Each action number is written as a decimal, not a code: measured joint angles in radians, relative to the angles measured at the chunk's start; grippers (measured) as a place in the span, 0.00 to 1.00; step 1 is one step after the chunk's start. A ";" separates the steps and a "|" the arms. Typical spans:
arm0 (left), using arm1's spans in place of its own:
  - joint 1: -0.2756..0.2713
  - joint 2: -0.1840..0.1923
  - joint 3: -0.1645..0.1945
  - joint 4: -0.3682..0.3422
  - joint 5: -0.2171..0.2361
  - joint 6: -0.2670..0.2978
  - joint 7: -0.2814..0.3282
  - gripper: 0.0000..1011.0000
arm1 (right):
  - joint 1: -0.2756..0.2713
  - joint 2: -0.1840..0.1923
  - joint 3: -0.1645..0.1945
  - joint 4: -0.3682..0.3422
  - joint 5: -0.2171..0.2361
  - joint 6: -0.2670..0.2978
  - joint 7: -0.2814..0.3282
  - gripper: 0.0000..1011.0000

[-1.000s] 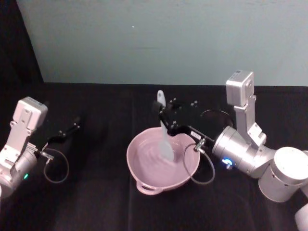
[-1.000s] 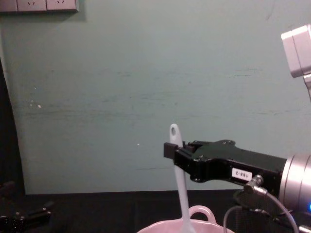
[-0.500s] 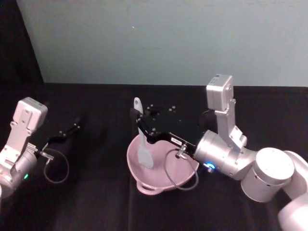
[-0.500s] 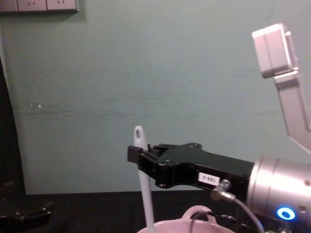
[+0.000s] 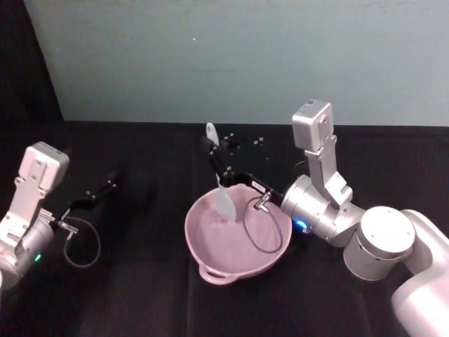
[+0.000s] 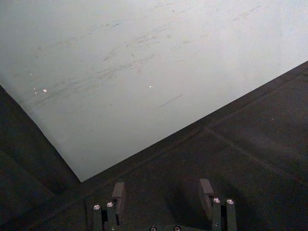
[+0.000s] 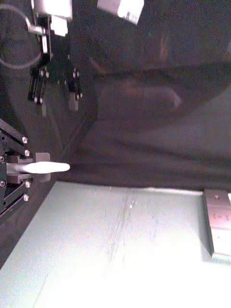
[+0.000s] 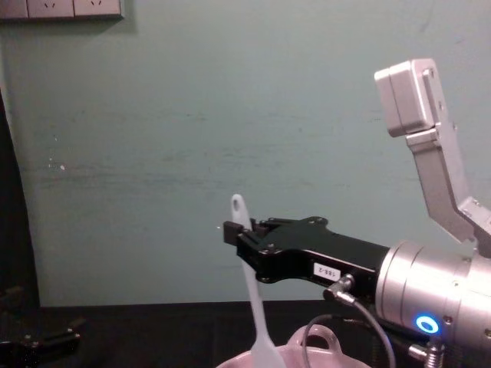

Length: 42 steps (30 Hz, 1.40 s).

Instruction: Use the one hand to pick up the spoon and stir the clear water in the bowl.

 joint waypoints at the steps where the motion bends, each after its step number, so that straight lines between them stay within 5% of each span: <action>1: 0.000 0.000 0.000 0.000 0.000 0.000 0.000 0.99 | 0.000 0.000 0.007 0.001 -0.008 -0.001 -0.007 0.12; 14: 0.000 0.000 0.000 0.000 0.000 0.000 0.000 0.99 | -0.062 0.049 0.062 -0.086 -0.035 0.029 -0.026 0.11; 24: 0.000 0.000 0.000 0.000 0.000 0.000 0.000 0.99 | -0.113 0.093 0.054 -0.176 0.039 0.083 0.064 0.11; 35: 0.000 0.000 0.000 0.000 0.000 0.000 0.000 0.99 | -0.075 0.054 0.001 -0.129 0.084 0.077 0.100 0.12; 42: 0.000 0.000 0.000 0.000 0.000 0.000 0.000 0.99 | -0.032 -0.002 -0.009 -0.034 0.044 0.008 0.045 0.12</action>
